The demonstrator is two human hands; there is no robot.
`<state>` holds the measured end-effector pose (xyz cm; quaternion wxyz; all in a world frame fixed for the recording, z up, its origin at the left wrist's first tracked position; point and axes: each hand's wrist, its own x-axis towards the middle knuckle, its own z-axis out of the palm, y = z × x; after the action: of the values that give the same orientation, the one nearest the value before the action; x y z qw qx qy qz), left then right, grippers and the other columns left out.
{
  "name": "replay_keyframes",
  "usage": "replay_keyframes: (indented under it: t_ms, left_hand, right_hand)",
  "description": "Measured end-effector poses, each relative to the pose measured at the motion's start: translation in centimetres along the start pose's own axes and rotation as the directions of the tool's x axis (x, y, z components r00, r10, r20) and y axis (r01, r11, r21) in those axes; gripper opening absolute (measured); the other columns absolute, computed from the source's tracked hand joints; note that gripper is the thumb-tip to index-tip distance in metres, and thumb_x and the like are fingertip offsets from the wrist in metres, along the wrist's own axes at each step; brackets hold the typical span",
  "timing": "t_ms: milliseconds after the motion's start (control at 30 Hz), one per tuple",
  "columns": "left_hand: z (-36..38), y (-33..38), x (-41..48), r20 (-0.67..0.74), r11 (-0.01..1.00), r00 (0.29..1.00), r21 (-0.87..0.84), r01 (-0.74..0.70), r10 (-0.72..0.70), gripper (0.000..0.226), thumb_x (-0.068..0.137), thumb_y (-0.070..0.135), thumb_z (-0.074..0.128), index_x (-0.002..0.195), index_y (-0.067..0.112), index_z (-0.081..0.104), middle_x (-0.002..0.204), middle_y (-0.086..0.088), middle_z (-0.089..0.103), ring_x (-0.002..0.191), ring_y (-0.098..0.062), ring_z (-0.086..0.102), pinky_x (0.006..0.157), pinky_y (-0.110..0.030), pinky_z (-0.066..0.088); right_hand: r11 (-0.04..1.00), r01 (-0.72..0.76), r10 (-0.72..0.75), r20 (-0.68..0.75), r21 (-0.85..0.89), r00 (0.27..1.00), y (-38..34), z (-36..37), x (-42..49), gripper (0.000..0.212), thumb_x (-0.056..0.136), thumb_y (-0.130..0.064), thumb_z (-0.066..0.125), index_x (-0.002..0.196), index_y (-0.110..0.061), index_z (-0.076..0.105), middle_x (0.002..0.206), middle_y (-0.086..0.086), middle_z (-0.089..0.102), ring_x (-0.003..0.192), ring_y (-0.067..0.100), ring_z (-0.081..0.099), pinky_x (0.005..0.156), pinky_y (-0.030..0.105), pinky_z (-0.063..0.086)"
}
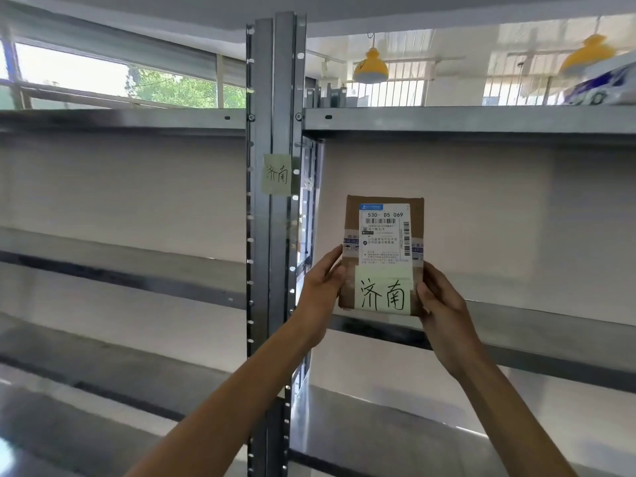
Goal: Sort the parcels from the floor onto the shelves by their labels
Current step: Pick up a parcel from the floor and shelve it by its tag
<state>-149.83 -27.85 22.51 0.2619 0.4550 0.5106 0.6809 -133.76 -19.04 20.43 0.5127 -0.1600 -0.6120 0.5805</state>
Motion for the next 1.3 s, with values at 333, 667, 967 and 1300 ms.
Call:
replay_keyframes:
  t_ms: [333, 667, 967, 1300]
  left_hand:
    - [0.4, -2.1, -3.2, 0.016, 0.994, 0.996, -0.066, 0.083, -0.083, 0.04, 0.1, 0.012, 0.035, 0.138, 0.022, 0.045, 0.126, -0.006, 0.062, 0.102, -0.019, 0.064, 0.068, -0.028, 0.059]
    - [-0.6, -1.4, -3.1, 0.059, 0.987, 0.99, -0.084, 0.136, -0.132, 0.04, 0.1, 0.017, 0.037, 0.139, 0.026, 0.043, 0.114, 0.003, 0.063, 0.092, -0.008, 0.062, 0.065, -0.022, 0.055]
    - [-1.8, -0.5, -1.3, 0.032, 0.99, 0.992, -0.067, 0.126, -0.124, 0.039, 0.101, 0.023, 0.034, 0.139, 0.027, 0.042, 0.125, -0.001, 0.058, 0.117, -0.02, 0.052, 0.101, -0.04, 0.044]
    - [-0.9, -1.7, 3.2, -0.001, 0.952, 0.961, -0.135, 0.274, -0.276, 0.033, 0.098, 0.044, 0.033, 0.081, 0.028, 0.057, 0.078, -0.002, 0.067, 0.071, -0.021, 0.062, 0.077, -0.038, 0.051]
  right_hand:
    - [0.996, -0.082, 0.084, -0.077, 0.028, 0.993, 1.3, -0.2, -3.1, 0.04, 0.098, -0.007, 0.039, 0.136, -0.013, 0.048, 0.133, 0.004, 0.059, 0.121, 0.022, 0.057, 0.094, 0.04, 0.052]
    - [0.997, -0.078, 0.079, -0.085, 0.018, 0.993, 0.8, 0.8, -3.8, 0.037, 0.099, -0.011, 0.038, 0.135, -0.015, 0.05, 0.12, -0.004, 0.066, 0.105, 0.008, 0.065, 0.07, 0.021, 0.056]
    - [0.985, -0.116, 0.099, -0.129, -0.129, 0.987, -0.3, 2.9, -2.7, 0.037, 0.099, -0.019, 0.042, 0.133, -0.028, 0.052, 0.118, -0.006, 0.067, 0.107, 0.012, 0.062, 0.082, 0.032, 0.057]
    - [0.953, -0.253, 0.191, -0.318, -0.167, 0.929, 1.0, 4.5, 1.3, 0.018, 0.094, -0.028, 0.053, 0.11, -0.025, 0.062, 0.109, 0.004, 0.07, 0.097, 0.023, 0.066, 0.078, 0.04, 0.057]
